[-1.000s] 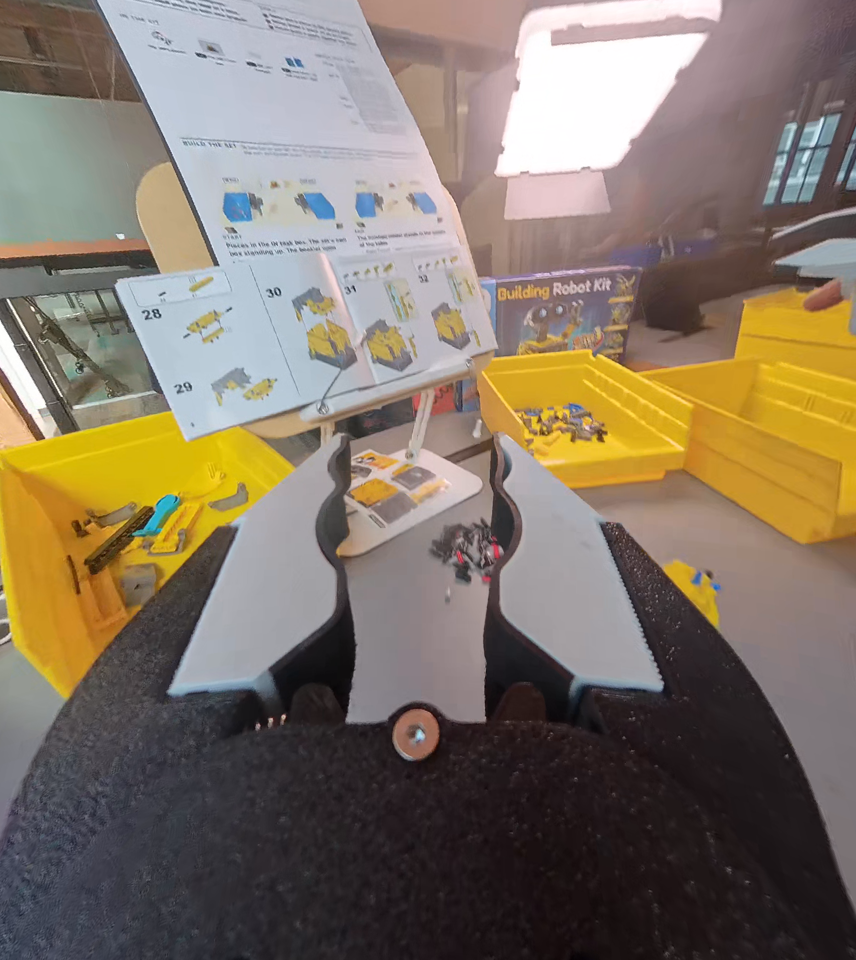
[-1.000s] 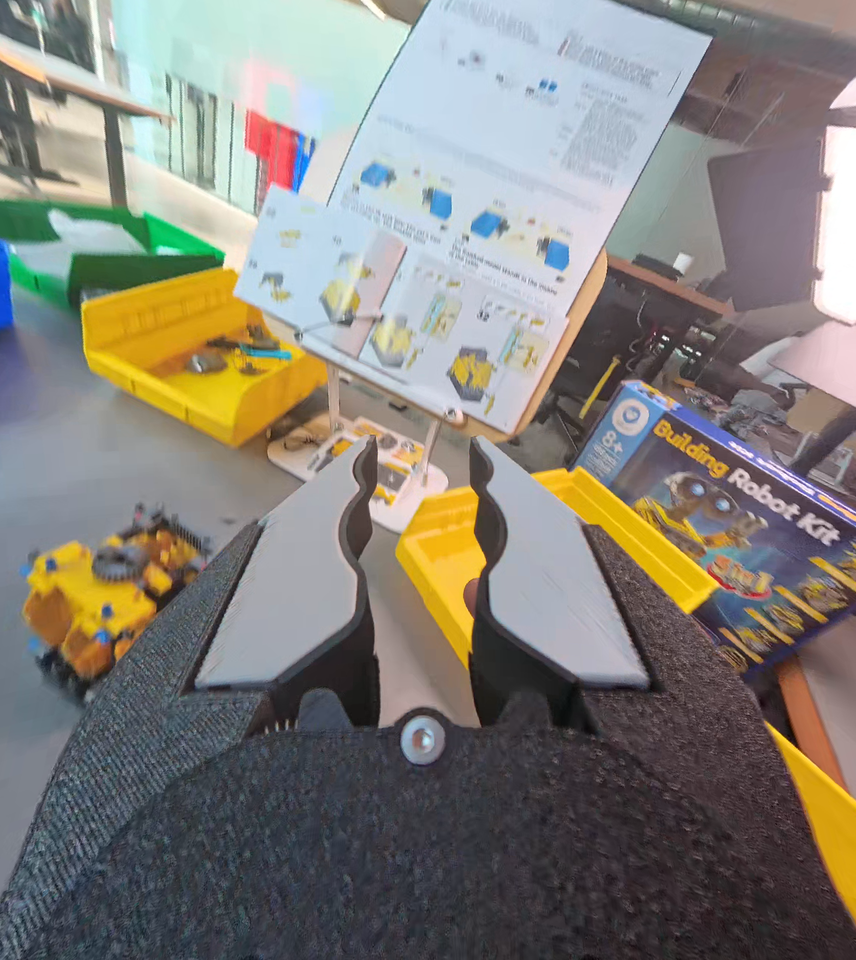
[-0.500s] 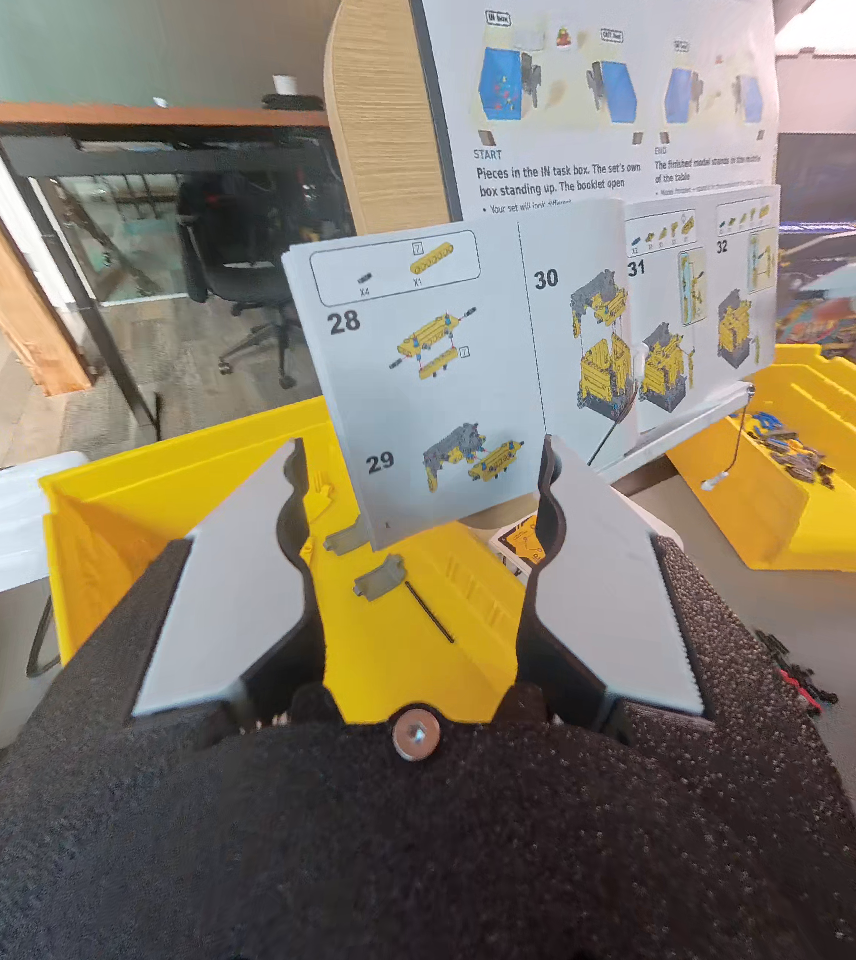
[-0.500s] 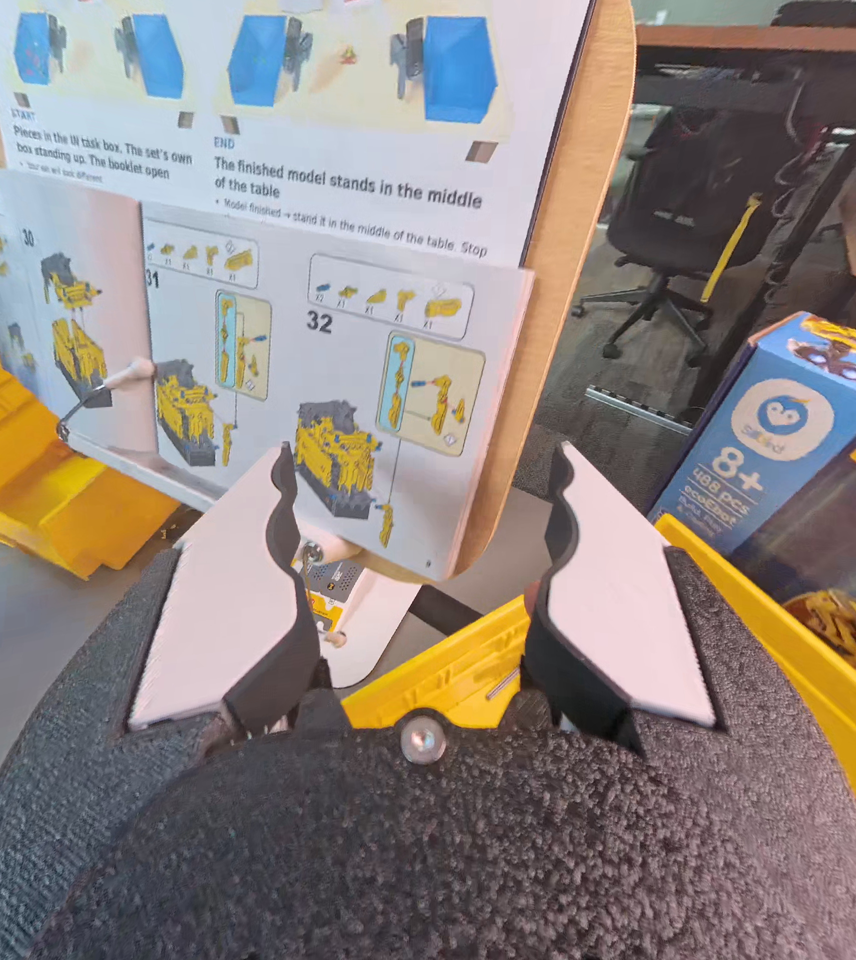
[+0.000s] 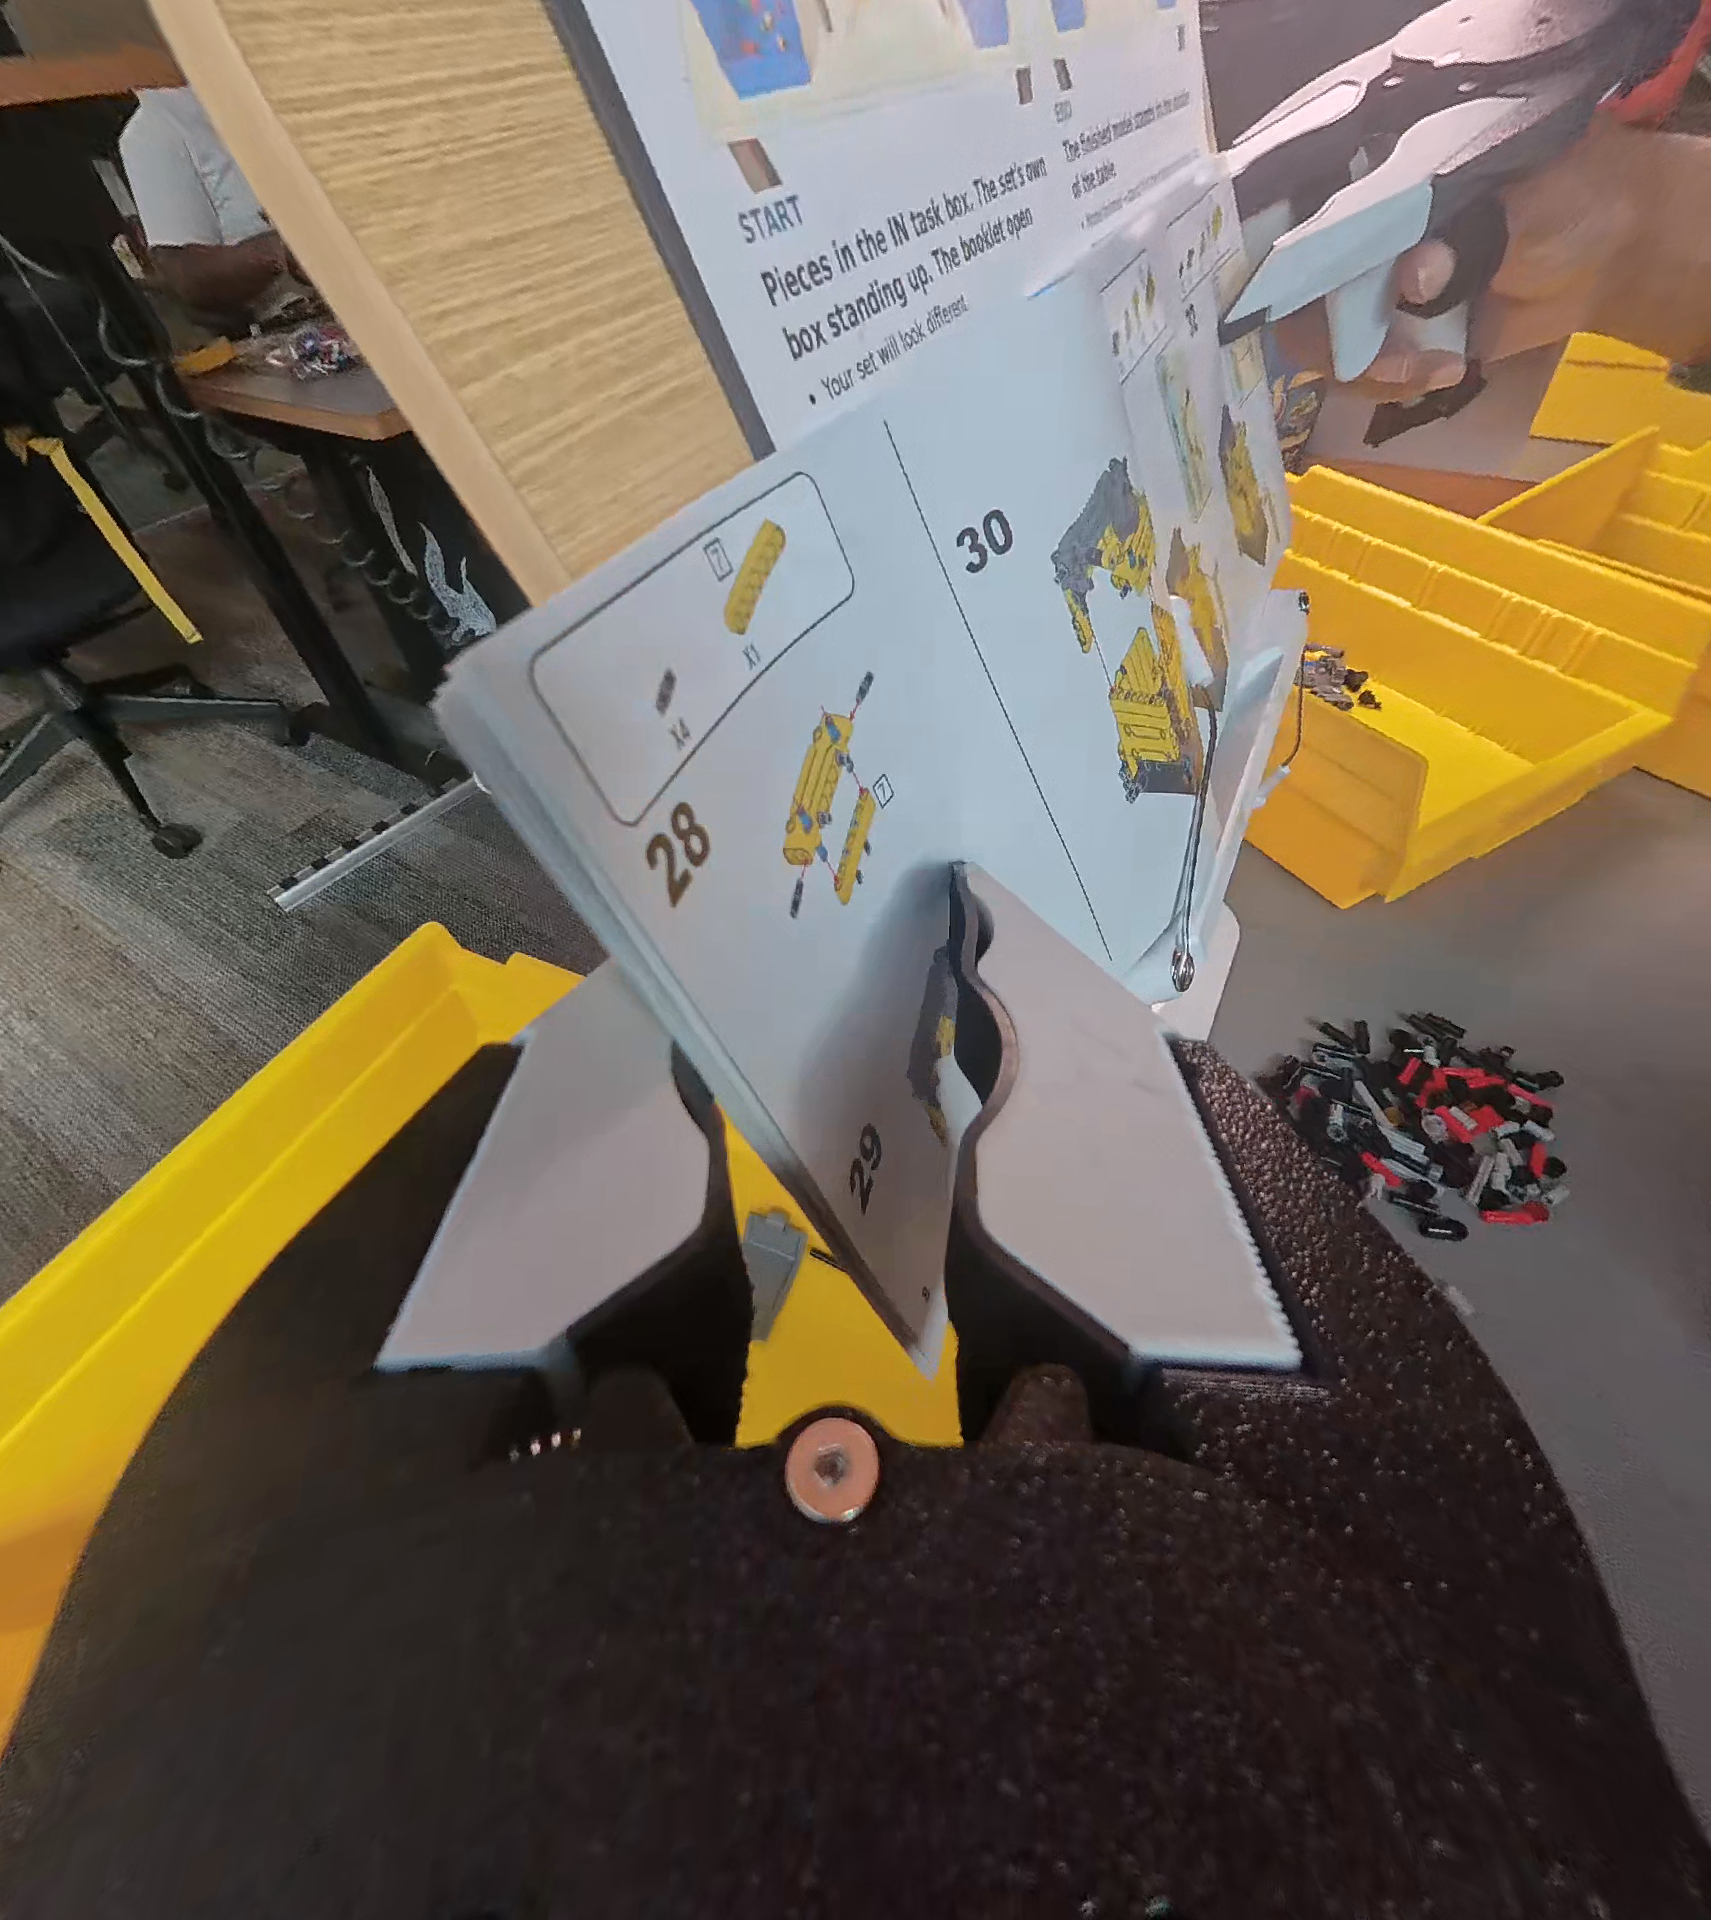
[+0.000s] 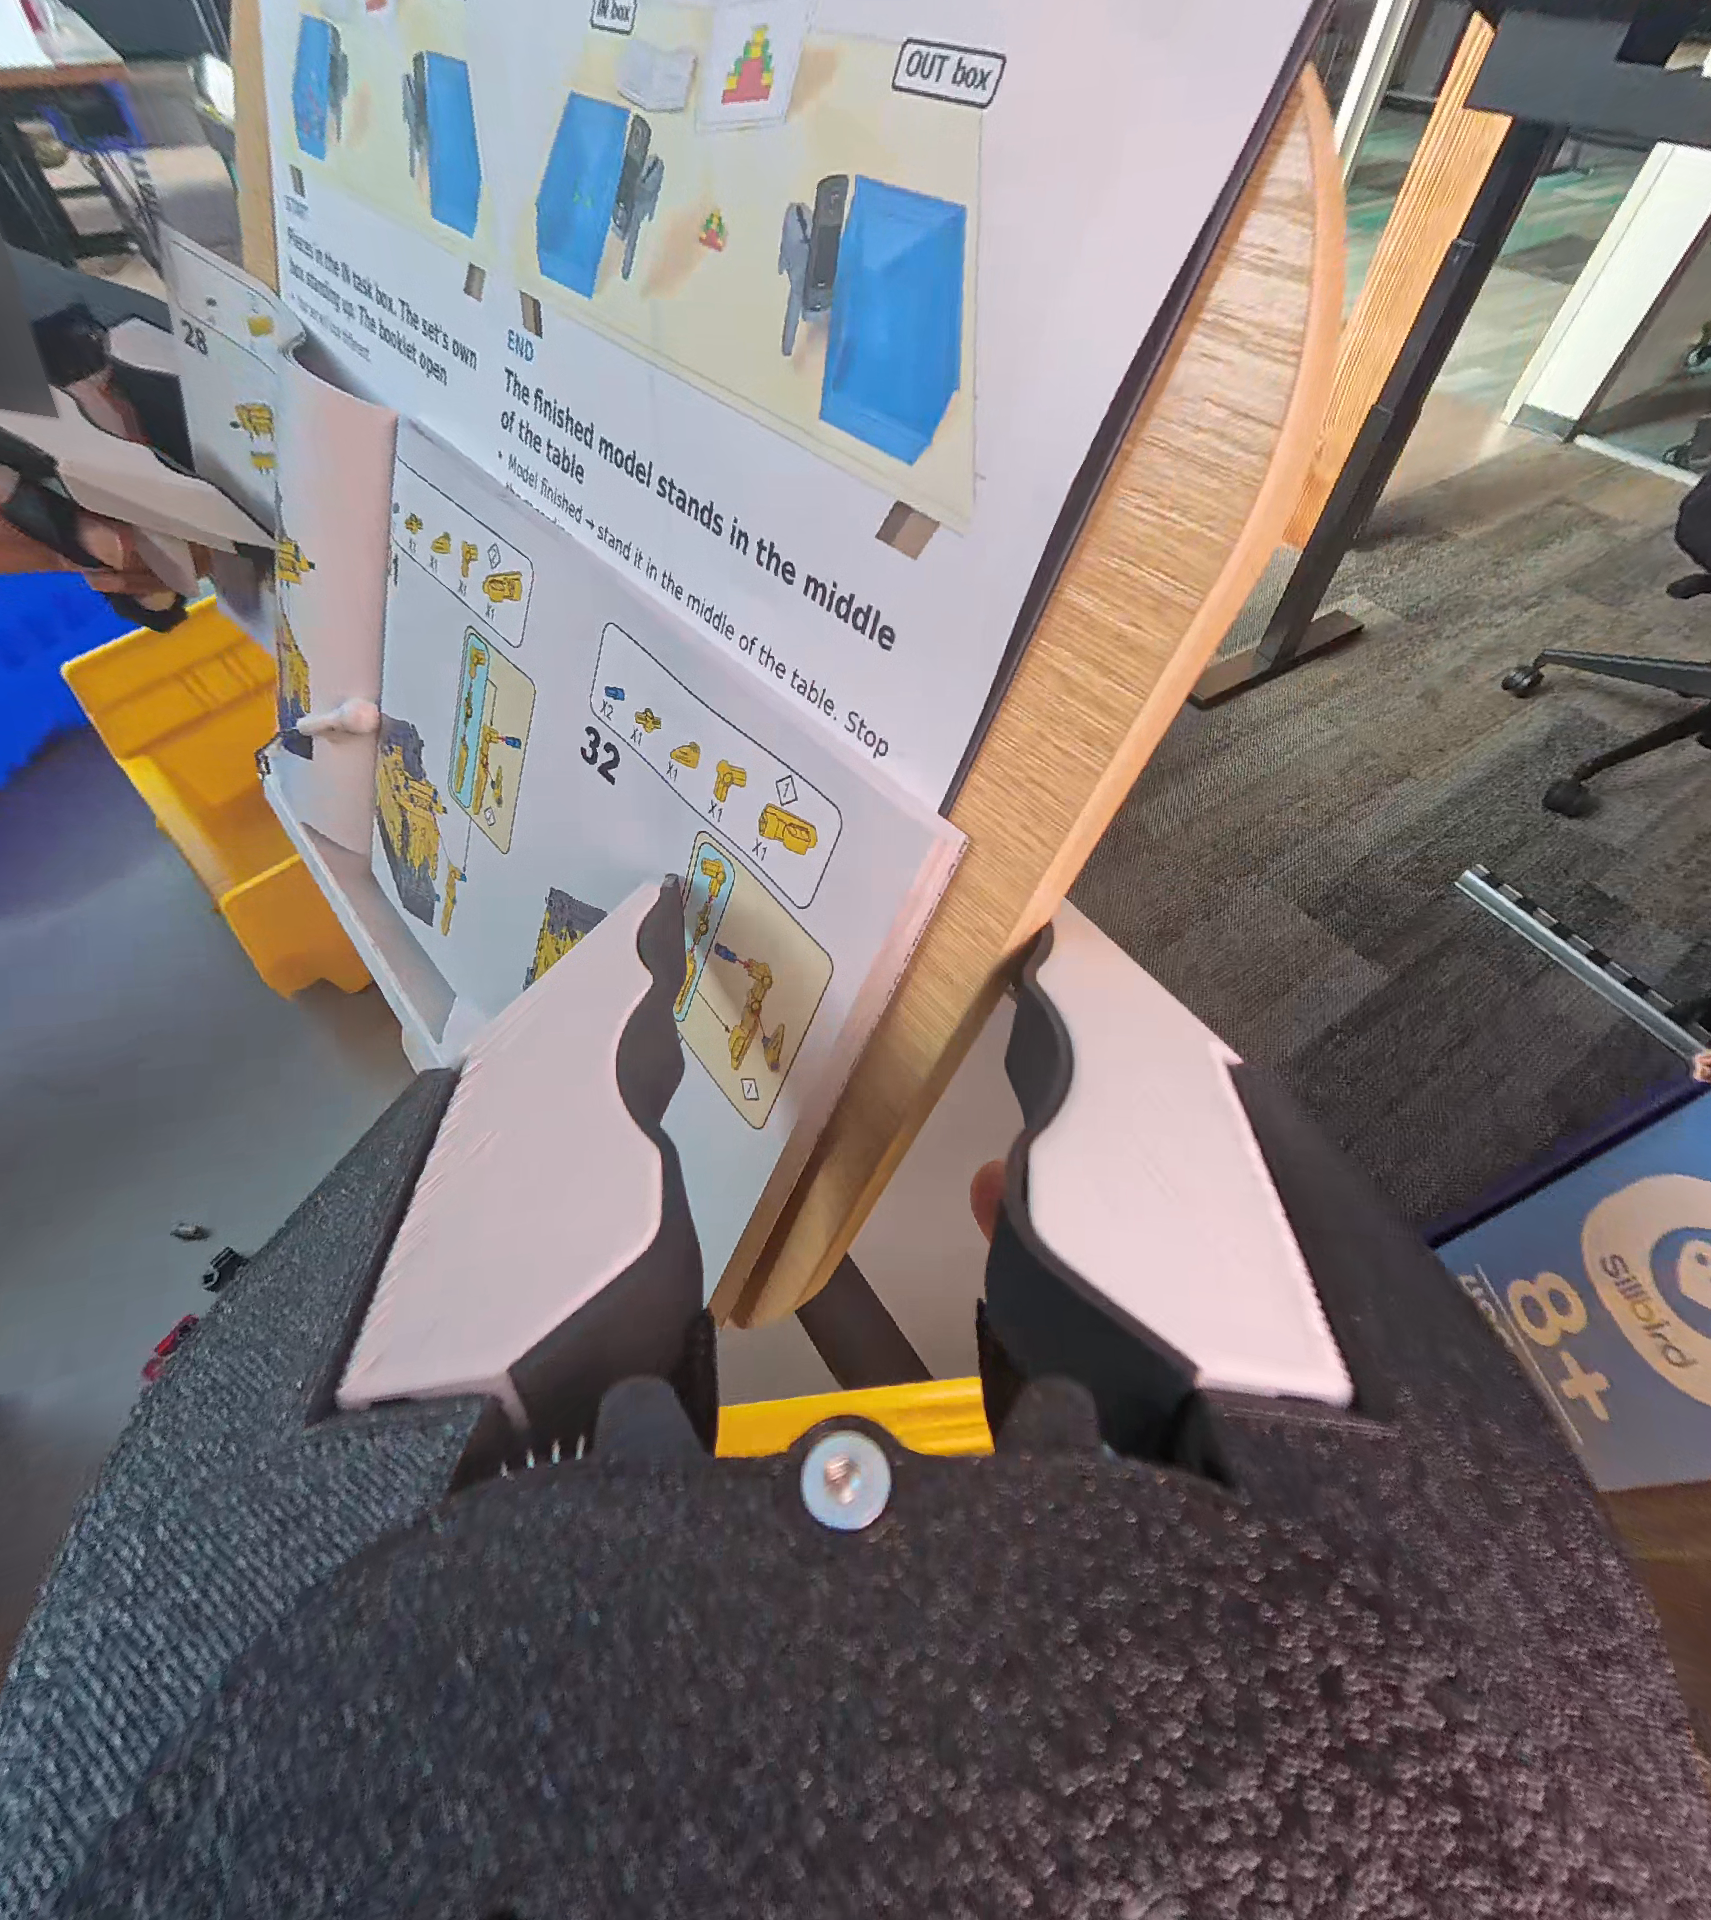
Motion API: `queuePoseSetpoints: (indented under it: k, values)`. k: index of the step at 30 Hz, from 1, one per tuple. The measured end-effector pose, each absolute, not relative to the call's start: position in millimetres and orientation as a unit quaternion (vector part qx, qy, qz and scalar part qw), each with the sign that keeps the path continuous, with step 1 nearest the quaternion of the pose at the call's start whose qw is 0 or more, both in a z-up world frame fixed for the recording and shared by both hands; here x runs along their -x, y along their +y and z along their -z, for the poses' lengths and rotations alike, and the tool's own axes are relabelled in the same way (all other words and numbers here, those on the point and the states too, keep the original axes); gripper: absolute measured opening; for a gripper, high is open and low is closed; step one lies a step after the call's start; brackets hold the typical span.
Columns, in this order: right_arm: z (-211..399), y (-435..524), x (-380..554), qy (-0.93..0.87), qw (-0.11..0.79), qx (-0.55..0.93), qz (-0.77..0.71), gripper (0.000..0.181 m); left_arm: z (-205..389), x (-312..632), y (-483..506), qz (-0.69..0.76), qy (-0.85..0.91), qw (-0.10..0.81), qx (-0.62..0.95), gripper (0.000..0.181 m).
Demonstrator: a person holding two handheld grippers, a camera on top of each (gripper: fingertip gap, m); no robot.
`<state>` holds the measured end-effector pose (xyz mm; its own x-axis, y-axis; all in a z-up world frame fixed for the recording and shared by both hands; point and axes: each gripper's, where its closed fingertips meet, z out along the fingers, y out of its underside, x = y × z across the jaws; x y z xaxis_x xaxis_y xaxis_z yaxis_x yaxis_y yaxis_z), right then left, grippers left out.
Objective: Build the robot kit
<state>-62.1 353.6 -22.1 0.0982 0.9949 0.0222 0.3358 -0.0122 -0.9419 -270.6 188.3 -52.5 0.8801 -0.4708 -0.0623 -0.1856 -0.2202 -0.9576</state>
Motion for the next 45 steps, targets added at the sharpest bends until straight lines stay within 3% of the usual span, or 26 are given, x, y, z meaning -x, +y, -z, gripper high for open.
queuePoseSetpoints:
  k: [13, 24, 32, 37, 42, 45]
  values:
    - [13.1, 340.2, 54.4, -0.547, 0.518, 0.515, -0.408, 0.061, 49.9, 264.3, 175.9, 0.031, 0.295, 0.635, 0.713, 0.039]
    - [17.2, 353.3, 63.6, -0.531, 0.508, 0.533, -0.420, 0.061, 53.2, 271.7, 186.9, 0.043, 0.285, 0.640, 0.712, 0.041]
    - [17.8, 356.8, 57.7, -0.494, 0.518, 0.585, -0.382, 0.071, 45.7, 278.6, 185.9, 0.080, 0.206, 0.653, 0.724, 0.052]
    - [-3.0, 348.1, 41.2, -0.435, 0.591, 0.609, -0.302, 0.073, 23.6, 297.1, 170.9, 0.030, 0.109, 0.698, 0.707, 0.060]
    - [-3.5, 305.3, 34.8, -0.412, 0.660, 0.591, -0.213, 0.067, 8.9, 281.2, 141.5, -0.066, 0.035, 0.714, 0.696, 0.056]
    - [16.0, 273.4, 44.1, -0.416, 0.672, 0.576, -0.209, 0.046, 11.8, 236.5, 125.8, -0.056, 0.041, 0.720, 0.690, 0.051]
